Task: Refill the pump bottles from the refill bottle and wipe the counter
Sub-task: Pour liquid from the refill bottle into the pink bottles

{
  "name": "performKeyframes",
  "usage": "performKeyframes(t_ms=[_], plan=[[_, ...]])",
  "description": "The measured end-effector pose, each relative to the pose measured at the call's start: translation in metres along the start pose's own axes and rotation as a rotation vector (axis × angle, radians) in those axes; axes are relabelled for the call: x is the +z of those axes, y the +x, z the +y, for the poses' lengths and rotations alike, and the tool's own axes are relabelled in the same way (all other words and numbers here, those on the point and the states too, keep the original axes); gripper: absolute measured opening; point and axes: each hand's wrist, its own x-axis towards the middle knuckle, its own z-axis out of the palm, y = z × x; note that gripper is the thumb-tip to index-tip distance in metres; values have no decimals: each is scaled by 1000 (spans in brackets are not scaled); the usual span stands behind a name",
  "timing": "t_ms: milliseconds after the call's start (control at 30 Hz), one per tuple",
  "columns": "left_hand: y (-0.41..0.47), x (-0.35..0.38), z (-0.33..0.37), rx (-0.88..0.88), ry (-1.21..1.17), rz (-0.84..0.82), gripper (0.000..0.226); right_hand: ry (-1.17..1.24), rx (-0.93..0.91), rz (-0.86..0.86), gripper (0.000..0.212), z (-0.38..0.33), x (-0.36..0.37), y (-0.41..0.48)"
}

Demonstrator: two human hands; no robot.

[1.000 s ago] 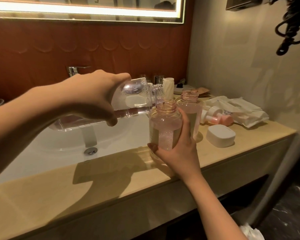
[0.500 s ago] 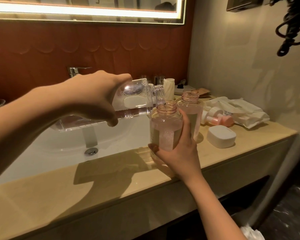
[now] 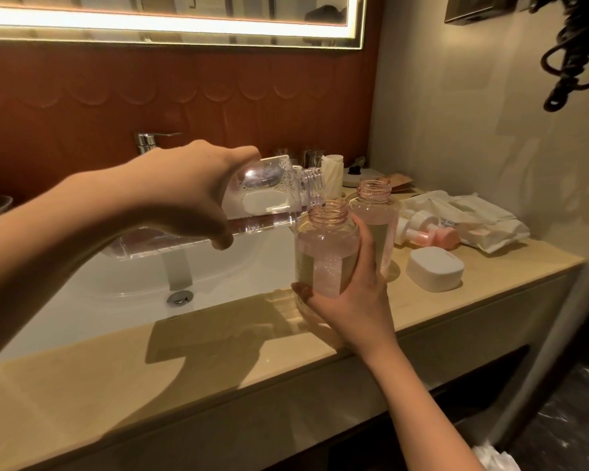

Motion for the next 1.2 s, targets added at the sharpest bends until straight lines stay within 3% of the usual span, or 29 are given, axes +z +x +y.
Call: performKeyframes(t_ms=[600, 833, 1200], plan=[[0, -2, 2, 6, 10, -8, 105, 30, -35, 2, 113, 3, 0, 2], [-1, -2, 2, -2, 11, -11, 108, 261, -51, 46, 82, 7, 1, 5], [-3, -4, 3, -13, -10, -10, 111, 378, -48, 18, 74, 11, -2, 8]])
